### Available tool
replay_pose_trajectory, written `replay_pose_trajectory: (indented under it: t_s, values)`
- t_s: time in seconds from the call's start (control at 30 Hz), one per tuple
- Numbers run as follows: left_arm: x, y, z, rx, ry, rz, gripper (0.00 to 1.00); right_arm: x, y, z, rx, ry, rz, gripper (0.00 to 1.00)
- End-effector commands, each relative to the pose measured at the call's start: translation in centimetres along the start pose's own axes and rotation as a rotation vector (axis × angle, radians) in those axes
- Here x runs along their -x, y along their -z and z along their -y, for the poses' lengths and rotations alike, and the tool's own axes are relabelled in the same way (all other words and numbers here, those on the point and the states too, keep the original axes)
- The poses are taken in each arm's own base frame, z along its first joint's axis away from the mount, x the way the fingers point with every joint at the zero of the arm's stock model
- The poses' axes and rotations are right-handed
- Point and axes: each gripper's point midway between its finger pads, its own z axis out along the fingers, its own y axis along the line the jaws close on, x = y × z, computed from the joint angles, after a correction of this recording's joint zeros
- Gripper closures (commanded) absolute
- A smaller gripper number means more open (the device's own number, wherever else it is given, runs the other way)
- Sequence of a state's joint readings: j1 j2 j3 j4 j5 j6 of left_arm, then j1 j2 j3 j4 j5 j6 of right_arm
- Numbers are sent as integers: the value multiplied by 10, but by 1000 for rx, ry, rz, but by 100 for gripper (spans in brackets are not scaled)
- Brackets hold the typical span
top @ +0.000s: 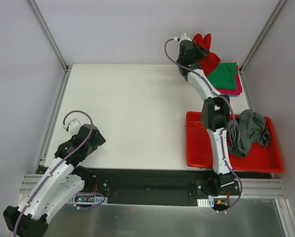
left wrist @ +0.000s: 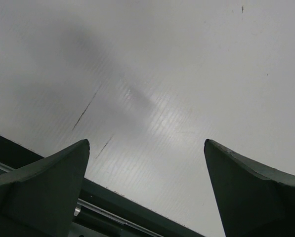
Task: Fold and stack the t-shirts
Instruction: Put the neatly folded tshirt into the corner of the board with the right arm
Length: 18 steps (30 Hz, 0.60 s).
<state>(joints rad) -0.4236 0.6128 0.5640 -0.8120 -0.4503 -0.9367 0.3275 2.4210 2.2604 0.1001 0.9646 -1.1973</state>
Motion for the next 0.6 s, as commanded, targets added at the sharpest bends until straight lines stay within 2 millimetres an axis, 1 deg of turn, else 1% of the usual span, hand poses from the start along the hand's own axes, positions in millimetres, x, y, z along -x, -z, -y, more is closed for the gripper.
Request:
replay_pose_trajectory:
  t_s: [0.0, 0.13, 0.3, 0.37, 0.57]
  values:
    - [5, 2, -3, 16, 22, 20, 1, 13, 21, 98, -125, -212, 3, 100]
    - [4, 1, -4, 20, 22, 19, 1, 5, 20, 93, -95, -201, -21, 100]
    - [7, 2, -3, 24, 18, 22, 1, -11, 16, 85, -73, -196, -65, 100]
    - [7, 1, -3, 31, 16, 22, 1, -19, 9, 79, -59, -196, -84, 100]
    - [7, 0, -4, 43, 10, 21, 1, -42, -9, 73, -43, -218, -137, 100]
